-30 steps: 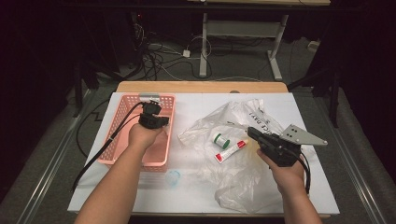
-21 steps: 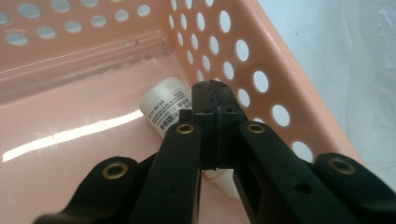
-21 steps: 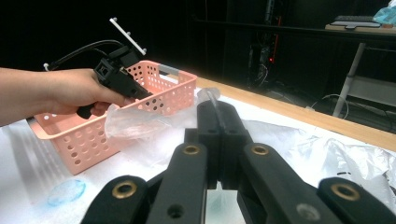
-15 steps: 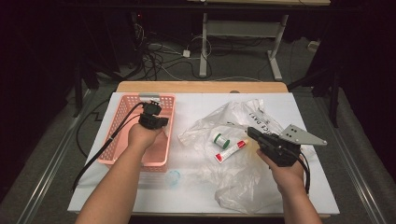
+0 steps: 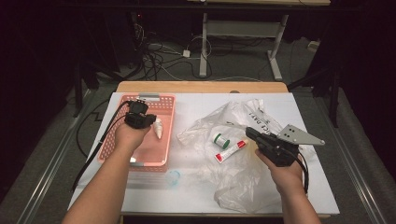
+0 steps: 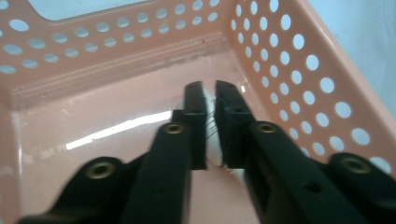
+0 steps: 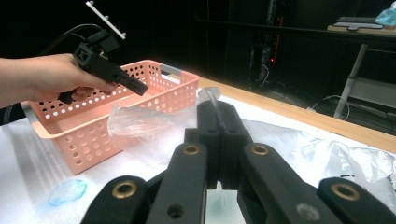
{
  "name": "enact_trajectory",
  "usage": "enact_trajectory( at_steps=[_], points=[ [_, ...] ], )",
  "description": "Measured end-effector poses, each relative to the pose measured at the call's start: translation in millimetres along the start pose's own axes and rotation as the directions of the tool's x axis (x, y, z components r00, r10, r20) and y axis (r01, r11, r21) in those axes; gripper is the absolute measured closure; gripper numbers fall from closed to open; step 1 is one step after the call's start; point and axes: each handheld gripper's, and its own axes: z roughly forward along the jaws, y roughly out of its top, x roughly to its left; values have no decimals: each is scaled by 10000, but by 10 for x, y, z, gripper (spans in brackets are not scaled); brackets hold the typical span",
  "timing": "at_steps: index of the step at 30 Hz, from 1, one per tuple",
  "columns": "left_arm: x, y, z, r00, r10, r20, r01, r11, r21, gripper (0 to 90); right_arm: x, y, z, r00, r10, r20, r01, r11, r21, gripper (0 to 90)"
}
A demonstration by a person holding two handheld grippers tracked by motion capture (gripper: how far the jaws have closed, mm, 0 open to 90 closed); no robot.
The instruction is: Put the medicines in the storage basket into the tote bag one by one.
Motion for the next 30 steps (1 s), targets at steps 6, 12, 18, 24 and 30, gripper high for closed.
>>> enact_trajectory(
  at_steps=[6, 12, 18, 24, 30],
  points=[
    [-13, 22, 182, 9988, -497, -28, 497, 9969, 604, 402, -10, 1, -11, 10000, 35, 26, -35, 10000, -9, 900],
    [-12, 1, 260, 9985, -484, -238, 506, 9936, 1012, 357, -20, 1, -18, 10000, 22, 53, -21, 10000, -43, 900],
    [12, -5, 302, 9984, -484, -306, 523, 9883, 1433, 369, -12, 6, -22, 10000, 47, 40, -47, 10000, -49, 900],
    [17, -19, 363, 9981, -558, -278, 598, 9831, 1731, 415, -21, 1, -22, 10000, 36, 51, -36, 10000, -34, 900],
    [24, -33, 422, 9984, -516, -251, 557, 9760, 2105, 501, -13, -2, -18, 10000, 5, 58, -5, 10000, 3, 900]
  ],
)
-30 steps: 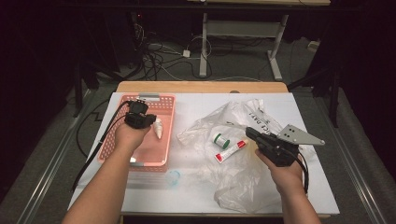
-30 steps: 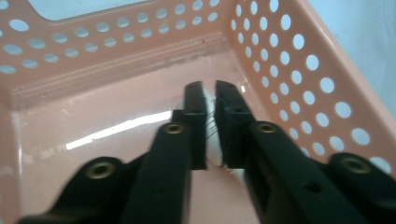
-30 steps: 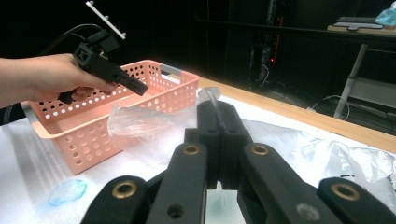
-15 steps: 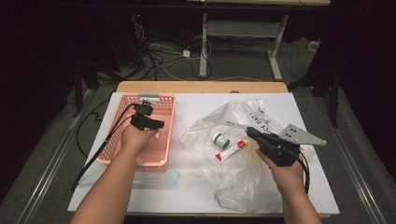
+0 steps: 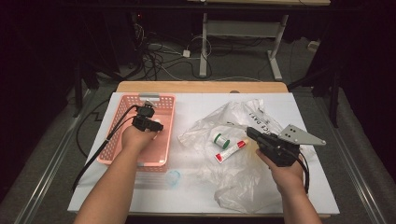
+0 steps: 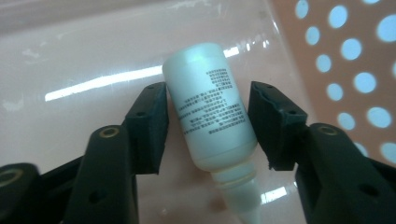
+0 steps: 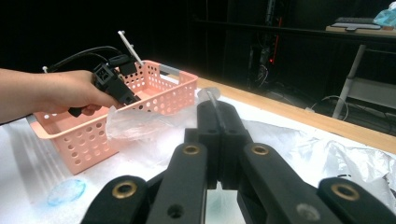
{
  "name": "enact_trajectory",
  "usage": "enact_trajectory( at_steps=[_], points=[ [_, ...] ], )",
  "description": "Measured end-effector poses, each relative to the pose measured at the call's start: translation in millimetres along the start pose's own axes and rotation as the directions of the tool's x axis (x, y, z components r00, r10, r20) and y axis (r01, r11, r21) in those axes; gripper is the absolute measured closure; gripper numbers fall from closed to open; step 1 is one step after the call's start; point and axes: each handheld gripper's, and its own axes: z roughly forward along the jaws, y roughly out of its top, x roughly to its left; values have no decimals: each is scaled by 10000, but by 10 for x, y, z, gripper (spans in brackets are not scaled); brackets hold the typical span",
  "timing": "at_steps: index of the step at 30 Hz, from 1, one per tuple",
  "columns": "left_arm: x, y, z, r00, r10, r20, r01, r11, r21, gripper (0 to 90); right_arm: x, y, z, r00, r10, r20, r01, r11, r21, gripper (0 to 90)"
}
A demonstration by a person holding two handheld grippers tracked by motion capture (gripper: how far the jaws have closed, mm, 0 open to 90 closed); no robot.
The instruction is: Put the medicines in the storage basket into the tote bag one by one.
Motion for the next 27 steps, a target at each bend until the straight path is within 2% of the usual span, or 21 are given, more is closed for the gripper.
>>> enact_trajectory(
  at_steps=[4, 16, 27],
  points=[
    [-9, -7, -2, 9999, 109, -102, -110, 9999, -41, 573, -3, -3, 2, 10000, 13, -21, -13, 10000, -12, 900],
    [-10, -23, -39, 9988, 411, -264, -409, 9991, 72, 583, -4, -3, -1, 10000, 15, -31, -15, 10000, -18, 900],
    [-15, -60, -233, 9982, 597, -94, -600, 9976, -350, 583, 1, -1, -2, 10000, 15, -18, -15, 10000, 4, 900]
  ],
)
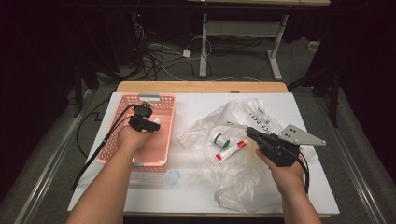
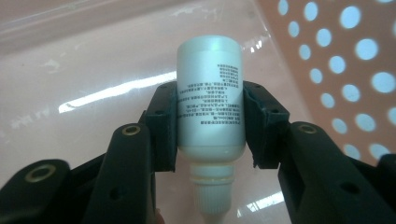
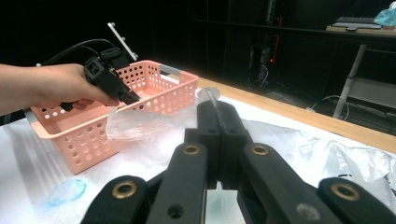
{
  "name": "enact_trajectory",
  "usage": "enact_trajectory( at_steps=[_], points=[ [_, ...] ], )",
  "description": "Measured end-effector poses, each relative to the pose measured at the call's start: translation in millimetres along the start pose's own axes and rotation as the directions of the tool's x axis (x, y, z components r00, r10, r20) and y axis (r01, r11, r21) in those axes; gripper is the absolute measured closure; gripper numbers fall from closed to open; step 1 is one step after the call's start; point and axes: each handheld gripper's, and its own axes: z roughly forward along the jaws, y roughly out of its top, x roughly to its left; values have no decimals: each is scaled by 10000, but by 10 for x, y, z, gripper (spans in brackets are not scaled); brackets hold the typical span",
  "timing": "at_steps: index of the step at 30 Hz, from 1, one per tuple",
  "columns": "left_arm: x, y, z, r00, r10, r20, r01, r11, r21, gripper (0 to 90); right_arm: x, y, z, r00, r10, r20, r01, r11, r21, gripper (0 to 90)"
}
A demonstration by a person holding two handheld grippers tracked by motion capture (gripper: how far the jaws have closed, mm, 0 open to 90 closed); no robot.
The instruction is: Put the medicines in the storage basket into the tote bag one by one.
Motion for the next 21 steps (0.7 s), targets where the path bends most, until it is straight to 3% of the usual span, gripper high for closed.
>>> enact_trajectory(
  at_steps=[7, 13, 19, 21],
  points=[
    [-37, -80, -128, 9996, 102, 274, -93, 9994, -331, 583, 2, 3, -3, 10000, -38, -9, 38, 10000, -17, 900],
    [-149, -191, -369, 9967, 464, 662, -397, 9944, -981, 584, 2, 2, -1, 10000, -42, -3, 42, 10000, -15, 900],
    [-379, -367, -713, 9861, 1294, 1046, -1091, 9775, -1806, 585, 6, 6, -3, 10000, -34, 17, 34, 10000, -38, 900],
    [-473, -426, -836, 9788, 1630, 1240, -1351, 9689, -2073, 585, 13, 11, -5, 10000, -13, 30, 13, 10000, -28, 900]
  ],
)
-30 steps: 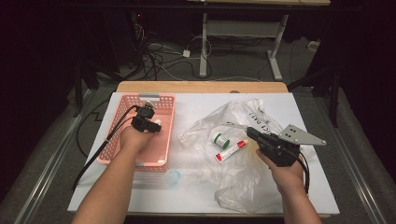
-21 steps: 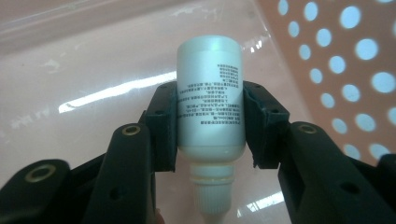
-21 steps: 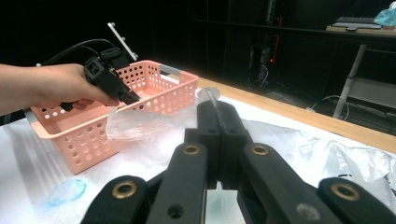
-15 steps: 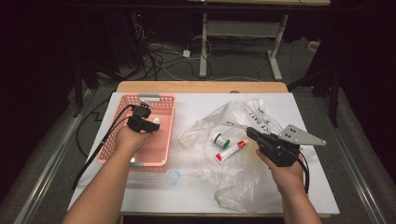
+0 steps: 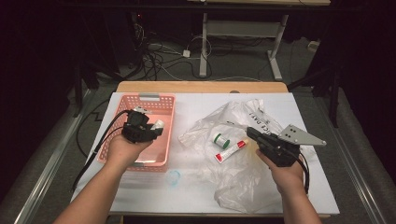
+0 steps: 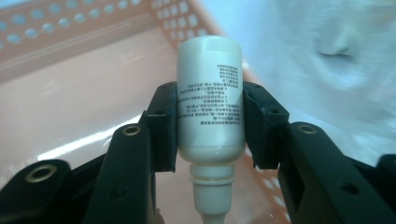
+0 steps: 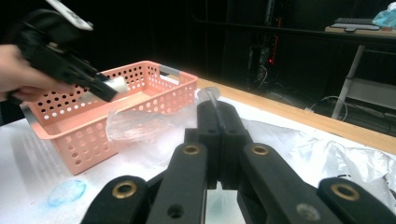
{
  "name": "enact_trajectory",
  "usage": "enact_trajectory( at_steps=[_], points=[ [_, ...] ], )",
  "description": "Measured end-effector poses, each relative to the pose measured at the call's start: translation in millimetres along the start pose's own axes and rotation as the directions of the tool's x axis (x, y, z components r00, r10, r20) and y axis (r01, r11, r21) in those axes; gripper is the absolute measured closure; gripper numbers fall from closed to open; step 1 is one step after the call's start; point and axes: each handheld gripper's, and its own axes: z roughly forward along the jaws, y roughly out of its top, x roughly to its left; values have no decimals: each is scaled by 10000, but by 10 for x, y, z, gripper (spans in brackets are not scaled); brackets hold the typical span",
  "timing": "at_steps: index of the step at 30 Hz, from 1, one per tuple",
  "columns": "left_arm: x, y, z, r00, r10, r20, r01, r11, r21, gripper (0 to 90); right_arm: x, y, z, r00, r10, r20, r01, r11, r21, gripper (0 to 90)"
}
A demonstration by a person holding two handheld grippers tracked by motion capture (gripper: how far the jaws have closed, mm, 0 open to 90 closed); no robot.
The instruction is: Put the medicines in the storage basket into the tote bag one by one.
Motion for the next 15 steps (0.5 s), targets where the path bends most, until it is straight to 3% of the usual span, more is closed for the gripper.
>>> enact_trajectory(
  at_steps=[4, 8, 12, 15],
  points=[
    [-255, -15, -186, 9970, 596, 500, -569, 9970, -532, 585, 9, 7, 5, 10000, -23, 15, 23, 10000, 6, 900],
    [-521, -8, -240, 9874, 1108, 1129, -1021, 9915, -800, 585, 13, 15, 14, 10000, -64, -16, 64, 10000, -48, 900],
    [-790, -24, -202, 9703, 1601, 1812, -1446, 9849, -957, 585, 12, 21, 11, 10000, -34, -14, 34, 10000, -45, 900],
    [-1007, -18, -100, 9477, 1985, 2498, -1787, 9788, -998, 585, 7, 19, 6, 10000, 11, -5, -11, 10000, -65, 900]
  ],
)
